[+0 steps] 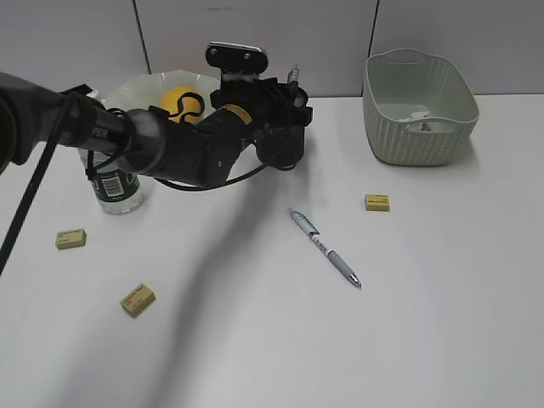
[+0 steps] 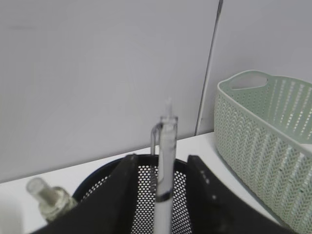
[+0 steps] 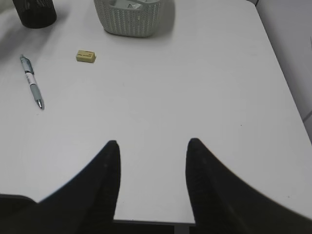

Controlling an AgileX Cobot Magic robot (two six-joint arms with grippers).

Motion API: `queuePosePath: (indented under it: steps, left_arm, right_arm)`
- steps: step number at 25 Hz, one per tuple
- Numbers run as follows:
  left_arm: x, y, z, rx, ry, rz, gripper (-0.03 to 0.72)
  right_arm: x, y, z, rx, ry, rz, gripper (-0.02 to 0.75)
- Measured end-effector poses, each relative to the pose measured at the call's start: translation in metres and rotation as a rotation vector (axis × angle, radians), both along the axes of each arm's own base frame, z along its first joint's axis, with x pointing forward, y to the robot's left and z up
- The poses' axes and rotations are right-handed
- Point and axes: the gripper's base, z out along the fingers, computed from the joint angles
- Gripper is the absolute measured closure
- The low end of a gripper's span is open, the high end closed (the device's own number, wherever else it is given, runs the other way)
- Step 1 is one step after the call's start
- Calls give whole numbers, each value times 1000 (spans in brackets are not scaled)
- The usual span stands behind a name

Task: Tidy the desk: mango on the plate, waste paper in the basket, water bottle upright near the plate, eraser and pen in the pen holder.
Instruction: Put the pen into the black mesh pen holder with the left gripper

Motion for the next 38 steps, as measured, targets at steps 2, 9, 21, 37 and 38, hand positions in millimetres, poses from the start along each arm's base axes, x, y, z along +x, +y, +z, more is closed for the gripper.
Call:
queuePosePath:
  steps: [2,9,21,37,38]
  left_arm:
    - [0,0,0,1,0,-1,384]
    - [0,0,1,3,4,-2,349]
    - [-7,0,50,64,71,-50,348]
    - [-56,27,156,276,348,-130,348]
    - [-62,30,159,304,395,-136,348]
  right_arm:
    - [0,0,0,0,0,0,376]
    - [0,0,0,-1,0,-1,376]
    - [0,0,0,-1,1,-1,376]
    - [0,0,0,-1,1,-1,376]
    - [0,0,0,-1,1,-1,376]
